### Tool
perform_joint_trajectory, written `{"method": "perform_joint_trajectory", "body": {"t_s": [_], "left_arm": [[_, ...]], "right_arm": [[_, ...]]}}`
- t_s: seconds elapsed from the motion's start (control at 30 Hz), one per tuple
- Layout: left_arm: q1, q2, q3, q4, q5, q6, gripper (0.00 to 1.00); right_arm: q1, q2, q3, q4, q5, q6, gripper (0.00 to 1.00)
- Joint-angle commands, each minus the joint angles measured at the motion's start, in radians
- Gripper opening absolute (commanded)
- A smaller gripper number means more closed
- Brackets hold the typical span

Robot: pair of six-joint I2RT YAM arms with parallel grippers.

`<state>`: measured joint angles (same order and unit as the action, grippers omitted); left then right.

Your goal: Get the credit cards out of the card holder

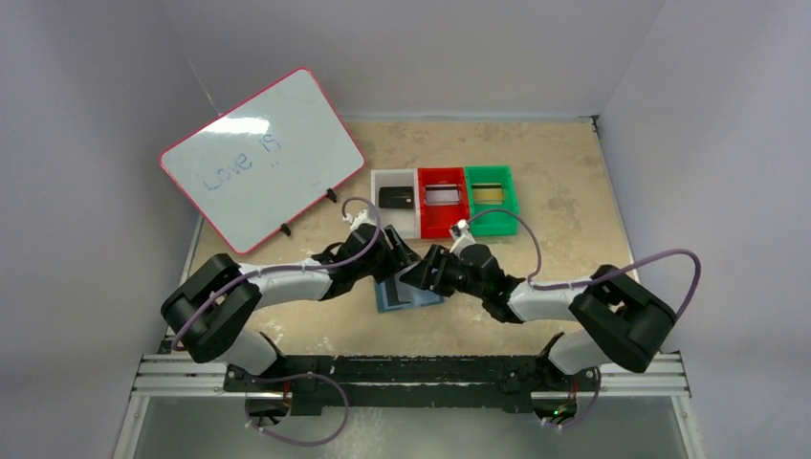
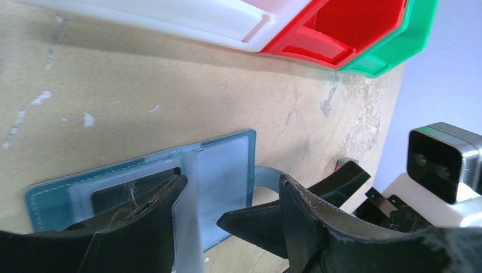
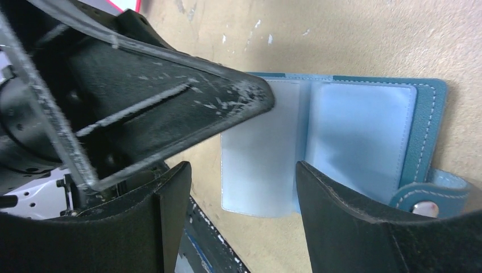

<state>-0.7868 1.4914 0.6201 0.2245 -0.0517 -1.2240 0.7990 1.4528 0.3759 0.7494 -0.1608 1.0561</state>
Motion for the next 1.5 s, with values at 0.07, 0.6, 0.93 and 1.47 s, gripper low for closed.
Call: {"method": "perform_joint_trajectory", "body": {"t_s": [0.07, 0.6, 0.93, 1.47], "left_arm": [[-0.062, 0.043, 0.087, 0.058, 0.005, -0.020, 0.59], [-0.127, 0.086, 0.234, -0.170, -0.147, 0.091, 0.60], [-0.126, -0.156, 0.268, -0.550, -0.511, 0.162, 0.62], [-0.124, -0.229, 0.110, -0.544, -0.288, 0.214, 0.45]], "right_arm": [[-0.004, -0.169, -0.033, -0.129, 0.121, -0.046, 0.70], [-0.003, -0.744, -0.154, -0.515, 0.327, 0.019, 0.49], [-0.003, -0.440, -0.018, -0.348, 0.164, -0.077, 0.42], [-0.003, 0.013, 0.187, -0.267, -0.029, -0.139, 0.32]]}}
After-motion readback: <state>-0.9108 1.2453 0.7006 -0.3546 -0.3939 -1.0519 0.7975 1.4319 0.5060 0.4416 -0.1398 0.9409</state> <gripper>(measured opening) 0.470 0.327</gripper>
